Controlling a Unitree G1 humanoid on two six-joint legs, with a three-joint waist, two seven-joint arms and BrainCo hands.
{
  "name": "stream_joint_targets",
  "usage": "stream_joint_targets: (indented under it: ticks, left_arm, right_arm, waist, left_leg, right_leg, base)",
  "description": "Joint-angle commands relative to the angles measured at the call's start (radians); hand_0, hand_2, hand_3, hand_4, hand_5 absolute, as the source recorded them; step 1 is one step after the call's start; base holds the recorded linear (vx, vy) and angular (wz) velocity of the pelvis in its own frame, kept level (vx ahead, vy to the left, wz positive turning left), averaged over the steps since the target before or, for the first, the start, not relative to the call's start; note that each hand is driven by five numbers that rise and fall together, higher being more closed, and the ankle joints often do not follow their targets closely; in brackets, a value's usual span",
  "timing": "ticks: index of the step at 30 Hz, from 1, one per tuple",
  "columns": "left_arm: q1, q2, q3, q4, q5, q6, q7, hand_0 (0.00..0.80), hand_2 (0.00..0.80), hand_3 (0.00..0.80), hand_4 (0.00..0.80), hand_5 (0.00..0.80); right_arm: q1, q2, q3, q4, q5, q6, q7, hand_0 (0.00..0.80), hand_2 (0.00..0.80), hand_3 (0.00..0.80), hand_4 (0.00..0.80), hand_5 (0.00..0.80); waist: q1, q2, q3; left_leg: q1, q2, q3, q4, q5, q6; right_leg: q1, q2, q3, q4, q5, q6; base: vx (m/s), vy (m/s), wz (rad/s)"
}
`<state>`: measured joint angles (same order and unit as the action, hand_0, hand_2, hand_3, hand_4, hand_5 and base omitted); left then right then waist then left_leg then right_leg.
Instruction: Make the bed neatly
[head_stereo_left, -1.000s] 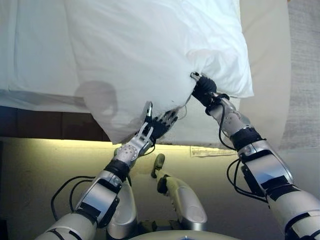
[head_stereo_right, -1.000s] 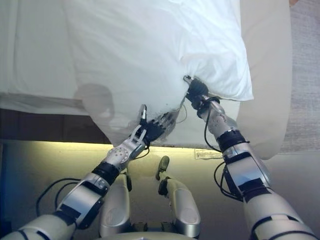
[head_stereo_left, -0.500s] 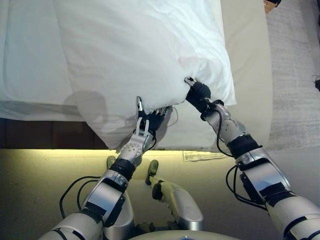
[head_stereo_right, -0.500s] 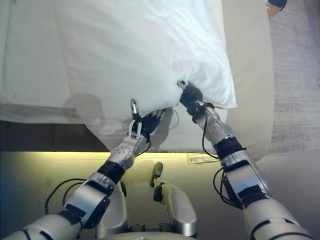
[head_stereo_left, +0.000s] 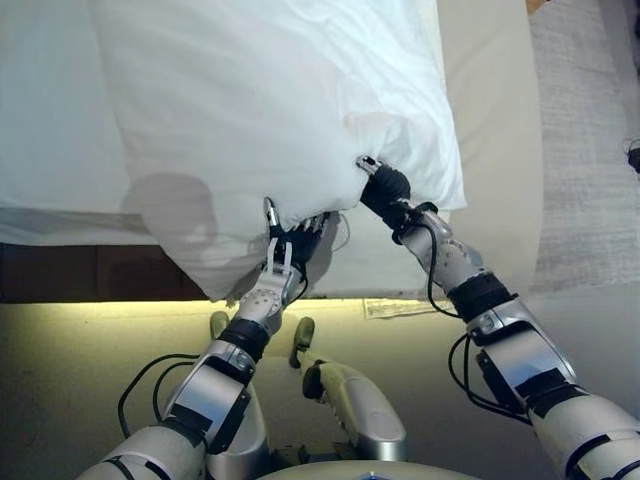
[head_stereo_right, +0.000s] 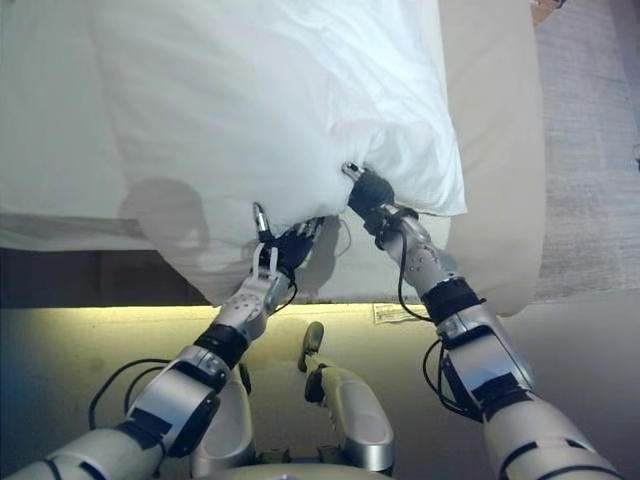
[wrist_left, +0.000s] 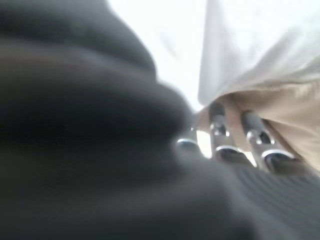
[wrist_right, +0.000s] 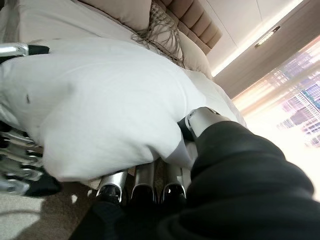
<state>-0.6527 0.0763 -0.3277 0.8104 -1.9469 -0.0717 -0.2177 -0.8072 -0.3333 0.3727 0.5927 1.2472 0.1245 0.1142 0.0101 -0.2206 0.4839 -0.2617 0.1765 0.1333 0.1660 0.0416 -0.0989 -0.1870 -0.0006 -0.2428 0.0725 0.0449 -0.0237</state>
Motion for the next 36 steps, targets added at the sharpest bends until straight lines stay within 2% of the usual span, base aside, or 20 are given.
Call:
stream_joint_targets:
  ticks: [1, 8, 11, 12, 20, 23, 24, 30, 36]
  left_arm:
    - [-0.103, 0.020, 0.061, -0.006, -0.014, -0.046, -0.055, 0.000, 0.000, 0.000, 0.000, 0.000]
    - [-0.149, 0.075, 0.104, 0.014, -0.005, -0.047, -0.060, 0.000, 0.000, 0.000, 0.000, 0.000]
    - [-0.163, 0.099, 0.115, 0.019, 0.000, -0.042, -0.065, 0.502, 0.502, 0.502, 0.502, 0.502]
    - [-0.166, 0.105, 0.118, 0.019, -0.002, -0.041, -0.068, 0.800, 0.800, 0.800, 0.800, 0.800]
    - [-0.188, 0.133, 0.133, 0.021, 0.015, -0.025, -0.064, 0.800, 0.800, 0.800, 0.800, 0.800]
    - [-0.191, 0.138, 0.139, 0.024, 0.026, -0.022, -0.059, 0.800, 0.800, 0.800, 0.800, 0.800]
    - [-0.192, 0.138, 0.139, 0.024, 0.027, -0.021, -0.060, 0.800, 0.800, 0.800, 0.800, 0.800]
    - [-0.182, 0.152, 0.153, 0.024, 0.036, -0.022, -0.066, 0.800, 0.800, 0.800, 0.800, 0.800]
    - [-0.147, 0.172, 0.188, 0.044, 0.012, -0.020, -0.102, 0.800, 0.800, 0.800, 0.800, 0.800]
  right_arm:
    - [0.040, -0.030, -0.034, -0.200, 0.048, -0.019, 0.063, 0.800, 0.800, 0.800, 0.800, 0.800]
    - [0.093, -0.025, -0.029, -0.209, 0.033, -0.003, 0.086, 0.800, 0.800, 0.800, 0.800, 0.800]
    - [0.099, -0.027, -0.026, -0.207, 0.033, -0.002, 0.094, 0.800, 0.800, 0.800, 0.800, 0.800]
    - [0.100, -0.026, -0.026, -0.206, 0.030, -0.001, 0.096, 0.800, 0.800, 0.800, 0.800, 0.800]
    - [0.082, -0.027, -0.009, -0.182, 0.013, 0.002, 0.076, 0.800, 0.800, 0.800, 0.800, 0.800]
    - [0.072, -0.033, -0.004, -0.153, 0.002, 0.028, 0.045, 0.781, 0.781, 0.781, 0.781, 0.781]
    - [0.071, -0.033, -0.002, -0.144, -0.001, 0.038, 0.030, 0.000, 0.000, 0.000, 0.000, 0.000]
    - [0.068, -0.032, 0.008, -0.063, -0.025, 0.094, -0.008, 0.000, 0.000, 0.000, 0.000, 0.000]
    - [0.106, -0.023, -0.011, 0.020, -0.034, 0.144, 0.000, 0.000, 0.000, 0.000, 0.000, 0.000]
  waist:
    - [-0.018, -0.070, -0.021]
    - [-0.025, -0.067, -0.024]
    - [-0.024, -0.066, -0.024]
    - [-0.023, -0.065, -0.024]
    - [-0.017, -0.055, -0.027]
    - [-0.013, -0.046, -0.031]
    - [-0.012, -0.042, -0.031]
    - [-0.002, -0.013, -0.044]
    - [0.004, 0.037, -0.084]
  left_leg:
    - [0.002, 0.054, -0.012, 0.008, -0.026, -0.010]
    - [0.019, 0.053, -0.009, -0.003, -0.024, -0.012]
    - [0.023, 0.051, -0.009, -0.009, -0.022, -0.013]
    - [0.024, 0.052, -0.009, -0.010, -0.022, -0.014]
    - [0.031, 0.044, -0.009, -0.022, -0.019, -0.015]
    - [0.039, 0.038, -0.011, -0.029, -0.017, -0.016]
    - [0.042, 0.036, -0.011, -0.032, -0.016, -0.016]
    - [0.066, 0.014, -0.018, -0.057, -0.011, -0.014]
    - [0.112, -0.014, -0.022, -0.103, -0.004, -0.015]
  right_leg:
    - [-0.007, -0.091, -0.001, 0.074, -0.005, 0.129]
    - [0.007, -0.090, -0.007, 0.066, -0.006, 0.130]
    - [0.010, -0.091, -0.009, 0.063, -0.004, 0.131]
    - [0.011, -0.092, -0.011, 0.062, -0.003, 0.131]
    - [0.017, -0.096, -0.016, 0.054, -0.003, 0.133]
    - [0.024, -0.100, -0.018, 0.049, -0.002, 0.135]
    - [0.025, -0.102, -0.019, 0.048, -0.002, 0.136]
    - [0.043, -0.120, -0.023, 0.045, -0.007, 0.139]
    - [0.082, -0.147, -0.027, 0.025, -0.013, 0.144]
  base:
    - [0.000, 0.000, 0.00]
    - [0.000, 0.000, 0.00]
    - [0.000, 0.000, 0.00]
    - [0.000, 0.000, 0.00]
    - [-0.016, 0.012, 0.00]
    - [-0.019, 0.033, 0.00]
    - [-0.029, 0.062, 0.01]
    - [-0.035, 0.078, 0.01]
    - [-0.022, 0.141, 0.04]
